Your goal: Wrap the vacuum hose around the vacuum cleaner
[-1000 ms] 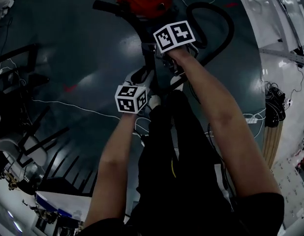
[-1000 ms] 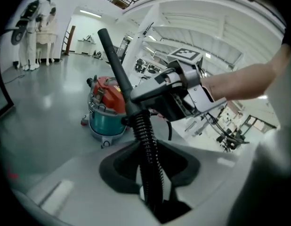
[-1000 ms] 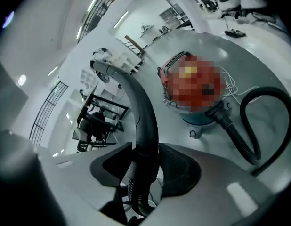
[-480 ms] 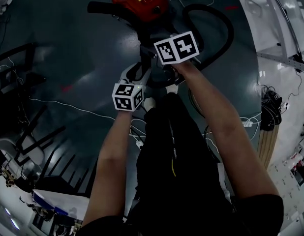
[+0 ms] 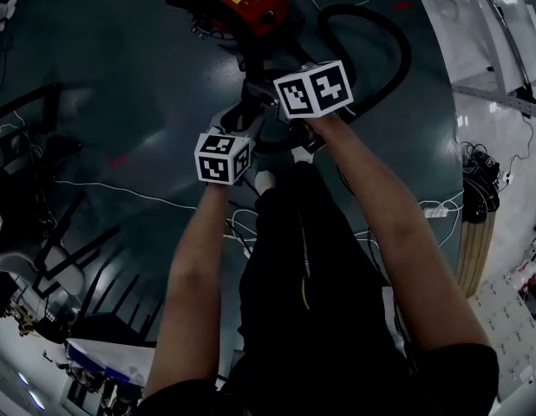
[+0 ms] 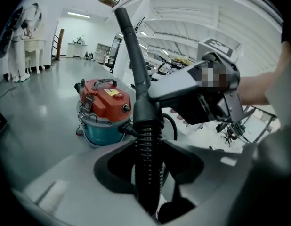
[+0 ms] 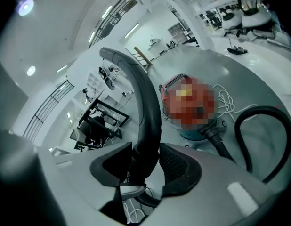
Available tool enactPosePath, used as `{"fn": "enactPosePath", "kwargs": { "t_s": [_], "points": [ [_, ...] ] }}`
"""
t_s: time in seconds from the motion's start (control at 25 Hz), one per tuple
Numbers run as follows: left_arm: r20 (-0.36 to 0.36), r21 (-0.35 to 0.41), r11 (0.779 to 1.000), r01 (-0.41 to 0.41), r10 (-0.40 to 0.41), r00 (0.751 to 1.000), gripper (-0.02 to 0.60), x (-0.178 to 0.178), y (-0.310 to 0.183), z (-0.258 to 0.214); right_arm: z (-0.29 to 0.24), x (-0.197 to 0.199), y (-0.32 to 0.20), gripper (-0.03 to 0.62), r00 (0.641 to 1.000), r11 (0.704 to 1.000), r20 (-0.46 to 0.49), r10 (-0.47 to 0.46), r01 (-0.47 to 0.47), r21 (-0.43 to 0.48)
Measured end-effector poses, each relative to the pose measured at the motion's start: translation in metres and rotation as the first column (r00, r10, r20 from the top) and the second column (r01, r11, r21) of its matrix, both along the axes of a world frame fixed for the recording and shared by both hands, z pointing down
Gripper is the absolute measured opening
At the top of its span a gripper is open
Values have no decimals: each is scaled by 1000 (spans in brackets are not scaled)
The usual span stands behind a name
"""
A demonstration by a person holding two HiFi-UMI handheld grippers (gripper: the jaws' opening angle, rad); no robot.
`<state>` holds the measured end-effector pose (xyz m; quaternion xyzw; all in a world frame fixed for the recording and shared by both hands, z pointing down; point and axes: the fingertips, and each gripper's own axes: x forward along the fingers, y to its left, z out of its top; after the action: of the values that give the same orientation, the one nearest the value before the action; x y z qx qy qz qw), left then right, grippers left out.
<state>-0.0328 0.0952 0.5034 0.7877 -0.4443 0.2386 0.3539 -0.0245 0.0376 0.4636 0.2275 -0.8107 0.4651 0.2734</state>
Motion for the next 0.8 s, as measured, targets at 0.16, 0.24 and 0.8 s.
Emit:
{"fn": "enactPosePath", "kwargs": {
  "t_s": [0.16, 0.24, 0.8],
  "points": [
    [16, -32, 999, -3, 3, 1000, 176, -12, 2, -7, -10, -11, 0, 192, 995, 989, -61, -78, 85, 118],
    [24, -33, 999, 3, -2, 1000, 176, -19, 3, -12, -17, -15, 1, 198, 991, 979, -75, -114, 125, 160],
    [92, 8, 999, -41, 40, 995, 176, -69, -11, -66, -54, -14, 7, 193, 933, 843, -253, -256, 344, 413]
  ]
}}
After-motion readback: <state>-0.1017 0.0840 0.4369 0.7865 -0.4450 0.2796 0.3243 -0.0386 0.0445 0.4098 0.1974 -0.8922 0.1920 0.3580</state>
